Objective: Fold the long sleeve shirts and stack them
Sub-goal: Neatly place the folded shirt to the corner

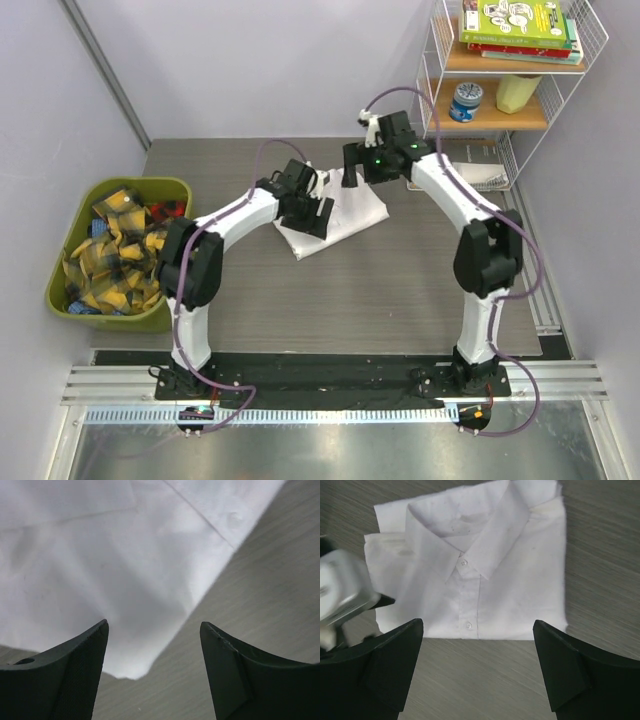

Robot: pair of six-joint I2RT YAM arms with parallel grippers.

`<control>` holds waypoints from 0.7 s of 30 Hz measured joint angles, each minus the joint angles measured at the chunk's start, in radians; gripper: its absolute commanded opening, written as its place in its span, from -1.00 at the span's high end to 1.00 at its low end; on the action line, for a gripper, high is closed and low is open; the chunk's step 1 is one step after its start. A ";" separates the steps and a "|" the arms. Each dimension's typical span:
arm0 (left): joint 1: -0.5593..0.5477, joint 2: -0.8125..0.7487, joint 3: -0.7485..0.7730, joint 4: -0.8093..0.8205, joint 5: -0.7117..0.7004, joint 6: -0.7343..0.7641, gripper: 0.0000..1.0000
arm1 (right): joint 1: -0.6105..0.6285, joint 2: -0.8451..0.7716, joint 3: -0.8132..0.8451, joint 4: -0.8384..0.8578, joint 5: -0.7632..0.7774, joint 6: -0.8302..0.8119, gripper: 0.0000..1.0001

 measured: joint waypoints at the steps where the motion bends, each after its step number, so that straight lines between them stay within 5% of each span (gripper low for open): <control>1: 0.002 0.034 0.015 -0.002 -0.004 0.004 -0.48 | -0.010 -0.039 -0.018 -0.001 -0.001 -0.008 -0.95; 9: 0.092 0.184 0.154 -0.086 -0.077 0.140 -0.47 | -0.063 -0.240 -0.204 -0.015 -0.047 -0.057 -0.97; 15: 0.293 0.327 0.427 -0.177 -0.120 0.262 -0.72 | -0.085 -0.258 -0.312 -0.065 -0.064 -0.101 -0.99; 21: 0.361 0.278 0.459 -0.219 -0.084 0.288 -0.83 | -0.130 -0.285 -0.324 -0.084 -0.076 -0.124 -0.99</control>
